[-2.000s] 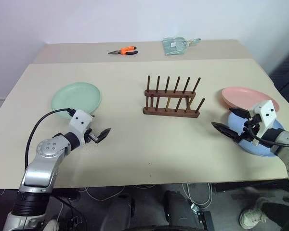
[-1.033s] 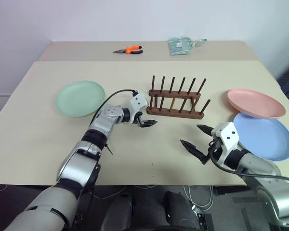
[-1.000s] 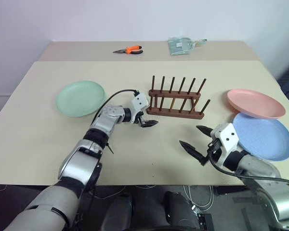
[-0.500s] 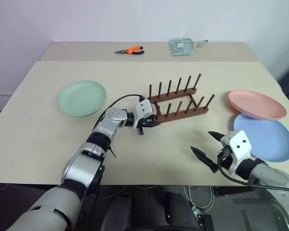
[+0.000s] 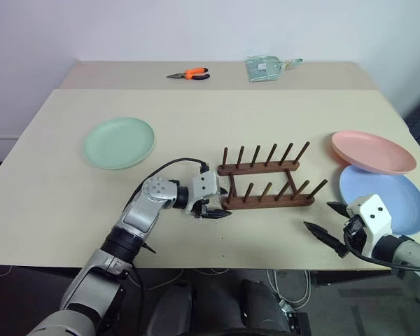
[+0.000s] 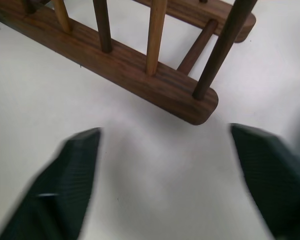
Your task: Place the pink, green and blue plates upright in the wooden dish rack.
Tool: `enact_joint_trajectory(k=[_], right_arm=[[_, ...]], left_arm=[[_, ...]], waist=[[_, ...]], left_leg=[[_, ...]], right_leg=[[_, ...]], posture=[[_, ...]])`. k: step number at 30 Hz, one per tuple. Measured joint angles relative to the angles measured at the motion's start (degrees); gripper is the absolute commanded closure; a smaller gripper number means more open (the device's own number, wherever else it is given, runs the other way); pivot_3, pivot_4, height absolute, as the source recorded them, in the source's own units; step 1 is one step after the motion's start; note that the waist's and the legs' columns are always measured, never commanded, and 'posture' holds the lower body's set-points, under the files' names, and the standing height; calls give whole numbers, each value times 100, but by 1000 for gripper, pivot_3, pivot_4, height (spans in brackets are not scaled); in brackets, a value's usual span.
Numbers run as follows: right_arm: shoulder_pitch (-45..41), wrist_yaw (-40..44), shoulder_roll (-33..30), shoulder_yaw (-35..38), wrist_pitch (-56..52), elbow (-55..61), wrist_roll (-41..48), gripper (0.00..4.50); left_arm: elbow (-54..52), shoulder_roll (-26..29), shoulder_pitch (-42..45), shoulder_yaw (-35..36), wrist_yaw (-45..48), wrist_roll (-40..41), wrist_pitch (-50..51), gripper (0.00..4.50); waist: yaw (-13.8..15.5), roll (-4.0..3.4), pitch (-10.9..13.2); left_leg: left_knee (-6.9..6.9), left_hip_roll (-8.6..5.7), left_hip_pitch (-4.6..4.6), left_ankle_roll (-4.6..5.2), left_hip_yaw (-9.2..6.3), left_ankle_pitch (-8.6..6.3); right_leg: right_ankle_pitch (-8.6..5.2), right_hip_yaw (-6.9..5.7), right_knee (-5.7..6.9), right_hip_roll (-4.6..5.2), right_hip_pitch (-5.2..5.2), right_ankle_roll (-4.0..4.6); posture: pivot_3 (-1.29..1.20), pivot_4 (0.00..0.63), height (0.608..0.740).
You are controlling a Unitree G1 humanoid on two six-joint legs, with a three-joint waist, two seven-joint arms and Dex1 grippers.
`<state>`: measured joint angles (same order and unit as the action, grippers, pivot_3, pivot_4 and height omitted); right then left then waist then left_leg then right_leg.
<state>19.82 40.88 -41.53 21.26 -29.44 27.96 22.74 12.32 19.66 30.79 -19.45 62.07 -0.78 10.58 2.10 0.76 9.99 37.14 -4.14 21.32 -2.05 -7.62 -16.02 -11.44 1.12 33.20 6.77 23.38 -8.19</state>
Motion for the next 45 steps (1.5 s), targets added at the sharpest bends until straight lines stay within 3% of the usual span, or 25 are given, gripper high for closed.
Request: enact_joint_trajectory(k=[2,5,8,14,19,29,32,37,41,45], right_arm=[[78,85,-15,2,-8,5,5,2961],[211,175,-31,-26,-25,51,3,4465],[202,140,-36,-265,-8,42,-172,4500],[-436,-351,134,-1039,175,-327,-823,4500],[-1565,-1047,580,-1635,277,-1034,-1477,4500],[-3135,-1386,757,-2047,913,-2850,-2051,4500],[-3175,-1103,629,-2023,999,-2881,-1959,3723],[-2904,-647,-331,-1323,1147,-2235,-1828,1285],[-2623,-454,-1579,-812,1650,-2279,-2349,1285],[-2700,-483,-1802,-1104,2208,-3063,-2856,1285]], left_arm=[[-237,260,-52,32,22,46,188,102],[-961,853,-525,275,295,424,837,1270],[-1742,1048,-918,297,429,775,1524,2813],[-2300,303,-1066,-235,-490,608,2201,2813],[-1817,-826,-714,-438,-2038,118,2636,2813],[-704,-1032,-73,-78,-3166,12,2246,2813],[-591,-1007,-20,3,-3226,17,2152,2878],[-838,-737,-202,141,-3014,170,2079,2878],[-1296,-547,-553,190,-2529,479,1976,2878],[-1598,-527,-587,183,-2269,631,1889,2878]], waist=[[-21,-1,-1],[-143,-7,-4],[-151,-9,-5],[-126,2,-8],[-143,8,-12],[-166,5,-16],[-167,2,-14],[-167,-6,-11],[-144,-3,-8],[-146,1,-9]], left_leg=[[-3,2,-1,0,1,0],[-12,6,-5,0,-1,-1],[-9,7,-3,0,0,-1],[4,0,0,0,-5,-1],[11,-2,-9,-1,-4,0],[1,-2,-23,-2,-2,2],[1,-3,-20,-3,-2,2],[1,-3,-12,-3,1,2],[2,-3,-4,-3,2,2],[5,-3,-4,-3,8,2]], right_leg=[[-1,0,1,-1,1,1],[-3,0,4,-2,2,3],[-5,1,3,1,1,5],[-5,1,-2,4,-6,6],[-2,1,6,1,-13,7],[11,2,13,-5,-14,-8],[13,3,12,-5,-11,-9],[12,4,11,-3,-4,-11],[10,2,3,-3,-3,-10],[1,5,0,1,-7,7]], posture=[[0,150,740],[0,150,740],[0,150,740],[0,150,740],[0,150,740],[0,150,740],[0,150,740],[0,150,740],[0,150,740],[0,150,740]])
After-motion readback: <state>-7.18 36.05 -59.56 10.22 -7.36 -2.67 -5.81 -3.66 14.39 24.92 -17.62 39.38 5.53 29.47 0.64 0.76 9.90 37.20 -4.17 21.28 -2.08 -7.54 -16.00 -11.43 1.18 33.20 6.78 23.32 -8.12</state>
